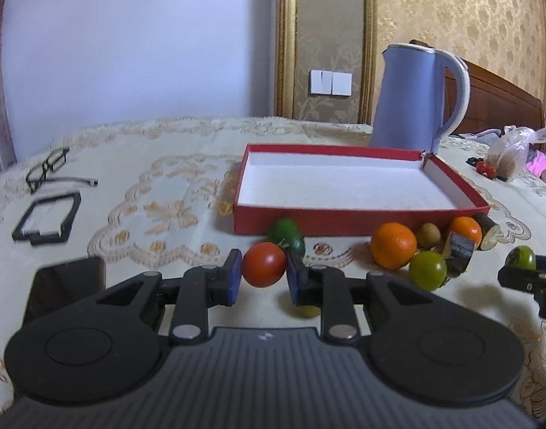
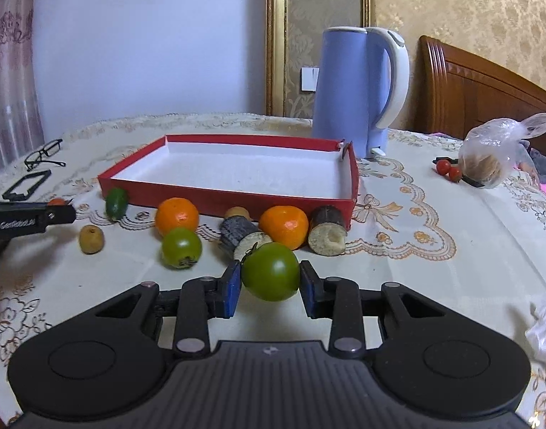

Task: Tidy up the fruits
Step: 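Carry the red cherry tomato into the box and open the left gripper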

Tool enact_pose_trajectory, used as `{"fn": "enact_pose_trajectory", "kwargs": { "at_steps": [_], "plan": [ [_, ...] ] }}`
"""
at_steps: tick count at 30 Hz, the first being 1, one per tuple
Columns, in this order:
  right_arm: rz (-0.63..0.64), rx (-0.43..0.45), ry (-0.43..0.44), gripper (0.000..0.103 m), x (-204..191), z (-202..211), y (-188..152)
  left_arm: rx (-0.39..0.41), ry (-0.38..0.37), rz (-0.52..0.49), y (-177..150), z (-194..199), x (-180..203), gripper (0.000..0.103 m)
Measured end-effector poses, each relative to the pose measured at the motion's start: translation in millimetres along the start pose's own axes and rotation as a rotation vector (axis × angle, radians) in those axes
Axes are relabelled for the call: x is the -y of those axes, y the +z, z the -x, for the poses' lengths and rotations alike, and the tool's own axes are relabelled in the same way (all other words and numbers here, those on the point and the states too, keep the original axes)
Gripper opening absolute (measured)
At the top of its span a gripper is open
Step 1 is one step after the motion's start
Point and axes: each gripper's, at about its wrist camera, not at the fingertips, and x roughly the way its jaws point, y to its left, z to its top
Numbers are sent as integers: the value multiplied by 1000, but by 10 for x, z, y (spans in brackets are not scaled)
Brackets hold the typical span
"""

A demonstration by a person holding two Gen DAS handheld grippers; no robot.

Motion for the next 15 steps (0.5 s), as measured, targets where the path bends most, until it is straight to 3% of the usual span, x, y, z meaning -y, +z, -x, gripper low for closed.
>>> {"fn": "enact_pose_trajectory", "kwargs": {
  "at_steps": [15],
  "plan": [
    [13, 28, 42, 34, -96, 143, -26, 8, 41, -79, 359, -264, 360, 24]
  ]
}}
